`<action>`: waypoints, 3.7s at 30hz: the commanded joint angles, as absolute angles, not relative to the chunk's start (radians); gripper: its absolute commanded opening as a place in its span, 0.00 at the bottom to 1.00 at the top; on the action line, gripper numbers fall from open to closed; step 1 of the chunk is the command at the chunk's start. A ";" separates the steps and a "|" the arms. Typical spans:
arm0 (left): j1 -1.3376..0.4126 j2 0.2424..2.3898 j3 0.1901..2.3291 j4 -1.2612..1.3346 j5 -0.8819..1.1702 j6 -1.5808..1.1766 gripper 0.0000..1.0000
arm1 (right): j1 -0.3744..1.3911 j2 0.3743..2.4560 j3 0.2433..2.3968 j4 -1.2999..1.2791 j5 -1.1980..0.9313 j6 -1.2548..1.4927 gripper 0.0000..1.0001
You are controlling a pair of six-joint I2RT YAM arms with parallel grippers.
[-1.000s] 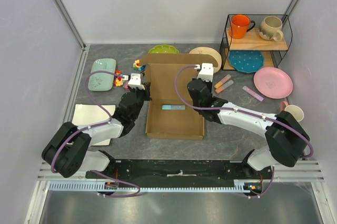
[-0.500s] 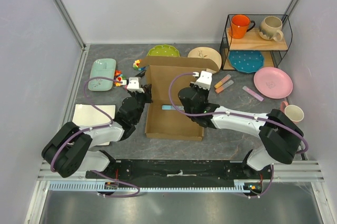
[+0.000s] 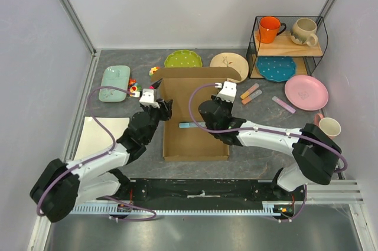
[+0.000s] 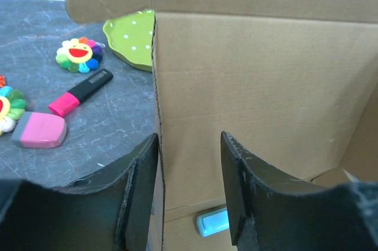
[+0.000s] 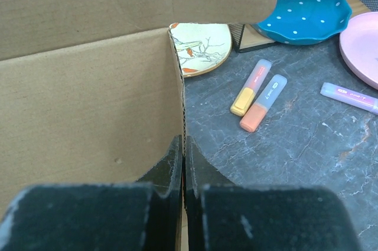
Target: Fold the paper box
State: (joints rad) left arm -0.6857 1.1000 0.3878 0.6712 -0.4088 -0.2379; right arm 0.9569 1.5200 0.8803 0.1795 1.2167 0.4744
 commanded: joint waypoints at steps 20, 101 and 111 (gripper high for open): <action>-0.588 0.742 0.477 0.261 -0.419 -0.314 0.72 | 0.986 1.491 0.790 0.054 1.026 0.497 0.01; -0.713 1.249 0.390 1.330 -0.434 -0.101 0.05 | 1.043 1.456 0.661 0.847 1.086 -0.069 0.00; -0.712 1.292 0.420 1.350 -0.410 -0.115 0.07 | 1.008 1.491 0.724 1.005 1.011 -0.290 0.00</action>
